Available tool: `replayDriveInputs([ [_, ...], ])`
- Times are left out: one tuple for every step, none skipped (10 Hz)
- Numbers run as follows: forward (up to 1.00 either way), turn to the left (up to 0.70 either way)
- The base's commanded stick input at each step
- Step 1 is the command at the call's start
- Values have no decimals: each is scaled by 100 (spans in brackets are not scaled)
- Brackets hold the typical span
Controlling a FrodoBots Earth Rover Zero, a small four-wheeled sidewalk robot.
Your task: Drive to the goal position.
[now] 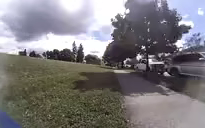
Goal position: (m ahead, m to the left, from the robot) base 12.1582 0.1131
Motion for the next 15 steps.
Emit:
replayDriveInputs([
  [0,0],
  [0,0],
  [0,0],
  [0,0],
  [70,0],
  [70,0],
  [70,0],
  [70,0],
  [70,0],
  [70,0],
  [70,0],
  [70,0],
  [70,0],
  [70,0],
  [70,0],
])
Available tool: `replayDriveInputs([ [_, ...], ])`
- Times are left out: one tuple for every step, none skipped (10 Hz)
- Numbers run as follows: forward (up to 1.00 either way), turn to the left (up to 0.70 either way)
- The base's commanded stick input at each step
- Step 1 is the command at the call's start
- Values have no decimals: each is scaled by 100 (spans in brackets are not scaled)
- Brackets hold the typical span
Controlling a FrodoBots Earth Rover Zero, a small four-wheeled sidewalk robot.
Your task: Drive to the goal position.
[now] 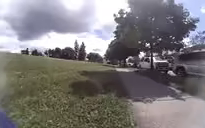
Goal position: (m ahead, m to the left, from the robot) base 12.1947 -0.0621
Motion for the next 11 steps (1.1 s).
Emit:
replayDriveInputs([
  [70,0],
  [70,-12],
  [70,-34],
  [70,-35],
  [70,-35],
  [70,-35],
  [70,-35],
  [70,-12],
  [70,0],
  [70,0],
  [70,0],
])
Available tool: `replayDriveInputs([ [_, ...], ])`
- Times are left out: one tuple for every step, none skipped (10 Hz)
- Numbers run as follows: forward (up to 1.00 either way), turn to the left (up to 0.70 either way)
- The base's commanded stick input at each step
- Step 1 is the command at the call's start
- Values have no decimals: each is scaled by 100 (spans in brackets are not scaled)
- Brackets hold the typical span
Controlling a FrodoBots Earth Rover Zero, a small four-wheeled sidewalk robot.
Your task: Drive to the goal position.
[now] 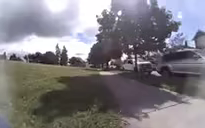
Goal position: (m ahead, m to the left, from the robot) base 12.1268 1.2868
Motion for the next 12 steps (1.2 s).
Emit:
replayDriveInputs([
  [70,0],
  [70,0],
  [70,0],
  [70,0],
  [70,0],
  [70,0],
  [70,0],
  [70,0],
  [70,0],
  [70,0],
  [70,0],
  [70,0],
])
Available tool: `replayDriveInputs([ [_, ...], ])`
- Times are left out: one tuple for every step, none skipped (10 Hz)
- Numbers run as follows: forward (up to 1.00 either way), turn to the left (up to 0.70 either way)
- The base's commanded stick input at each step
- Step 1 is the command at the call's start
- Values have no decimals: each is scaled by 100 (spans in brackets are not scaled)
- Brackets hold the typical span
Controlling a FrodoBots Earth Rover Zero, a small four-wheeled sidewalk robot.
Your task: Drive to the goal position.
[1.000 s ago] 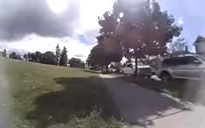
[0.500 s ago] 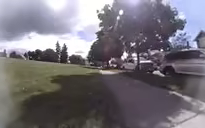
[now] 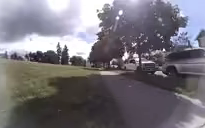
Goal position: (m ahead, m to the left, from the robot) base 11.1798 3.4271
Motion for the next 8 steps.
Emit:
replayDriveInputs([
  [70,0],
  [70,0],
  [70,0],
  [70,0],
  [70,0],
  [70,0],
  [70,0],
  [70,0],
])
